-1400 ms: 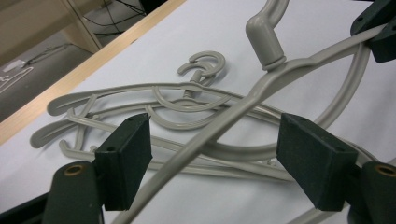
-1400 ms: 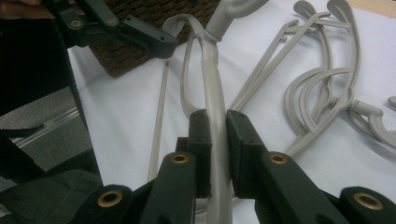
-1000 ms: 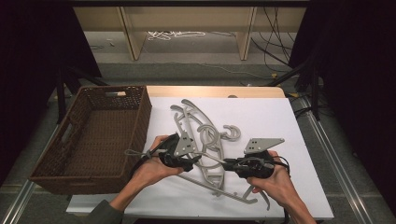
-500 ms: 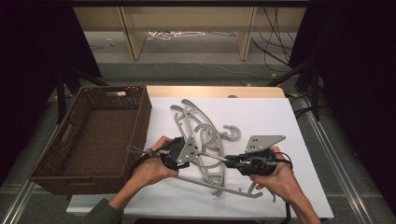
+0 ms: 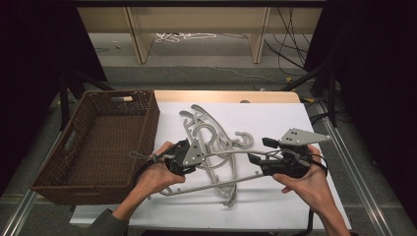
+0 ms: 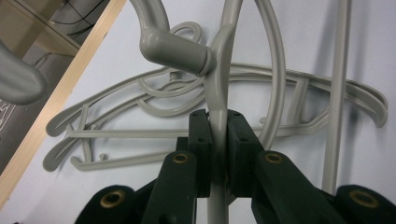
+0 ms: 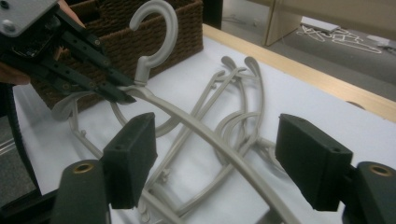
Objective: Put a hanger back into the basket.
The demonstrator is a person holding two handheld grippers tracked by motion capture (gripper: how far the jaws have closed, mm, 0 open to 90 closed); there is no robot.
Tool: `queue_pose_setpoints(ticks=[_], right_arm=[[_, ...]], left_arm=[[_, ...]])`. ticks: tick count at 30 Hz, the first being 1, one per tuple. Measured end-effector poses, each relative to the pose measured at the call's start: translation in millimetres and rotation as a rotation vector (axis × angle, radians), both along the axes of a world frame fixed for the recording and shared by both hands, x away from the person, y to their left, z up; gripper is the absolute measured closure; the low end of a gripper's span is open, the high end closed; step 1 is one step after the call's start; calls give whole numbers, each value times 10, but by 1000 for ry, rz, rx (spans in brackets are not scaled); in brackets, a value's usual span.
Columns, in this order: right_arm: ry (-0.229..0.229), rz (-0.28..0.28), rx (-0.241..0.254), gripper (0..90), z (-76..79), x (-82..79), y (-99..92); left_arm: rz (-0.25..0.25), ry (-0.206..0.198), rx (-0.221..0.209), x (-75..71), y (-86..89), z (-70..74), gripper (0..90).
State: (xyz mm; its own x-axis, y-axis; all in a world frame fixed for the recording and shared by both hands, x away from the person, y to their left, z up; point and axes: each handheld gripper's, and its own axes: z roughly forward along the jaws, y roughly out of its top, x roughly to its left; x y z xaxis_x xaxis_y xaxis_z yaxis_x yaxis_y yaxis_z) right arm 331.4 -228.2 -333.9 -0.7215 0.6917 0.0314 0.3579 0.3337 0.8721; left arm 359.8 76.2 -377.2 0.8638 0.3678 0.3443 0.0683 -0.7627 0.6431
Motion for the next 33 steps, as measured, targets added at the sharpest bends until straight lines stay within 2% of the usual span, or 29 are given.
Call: queue_pose_setpoints(ticks=[3,7,8,11,12,13,14,17,18,21,22,23,24,25,26,27,28,30,31,32,33], right_arm=[[-15,-19,29,265,36,-27,-27],[-20,-38,27,241,18,-39,-33],[-21,-54,21,238,-19,-45,-34],[-26,-55,23,247,-72,-72,-37],[-26,-55,23,247,-72,-72,-37],[-9,-52,5,242,-109,-100,-36],[-9,-52,5,242,-109,-100,-36],[7,-51,-3,239,-184,-150,-32],[19,-49,-1,235,-242,-177,-43],[34,-51,0,234,-310,-197,-57],[48,-56,-4,232,-383,-222,-65],[56,-54,-4,231,-417,-234,-68],[56,-54,-4,231,-417,-234,-68],[67,-52,0,228,-475,-249,-75],[67,-52,0,228,-475,-249,-75],[73,-55,2,225,-498,-255,-81],[87,-45,9,222,-537,-253,-90],[81,-58,8,219,-569,-252,-94],[81,-58,8,219,-569,-252,-94],[76,-57,19,217,-591,-245,-86],[83,-57,11,217,-590,-249,-88]], left_arm=[[43,10,-15,58,63,31,820],[71,21,-27,120,114,43,820],[80,25,-34,143,133,46,820],[120,56,-71,198,220,95,820],[120,56,-71,198,220,95,820],[127,55,-74,215,252,119,820],[143,59,-85,225,282,142,820],[190,73,-159,244,361,215,821],[194,73,-163,247,377,238,821],[216,75,-199,243,429,348,820],[227,72,-220,241,440,391,821],[229,69,-237,241,455,477,821],[229,69,-237,241,455,477,821],[223,60,-234,244,467,549,821],[225,67,-255,242,469,595,821],[221,64,-247,247,482,652,821],[224,63,-262,250,484,689,821],[220,43,-256,268,524,807,821],[220,43,-256,268,524,807,821],[246,75,-275,247,537,832,821],[428,217,-427,112,480,837,821]])
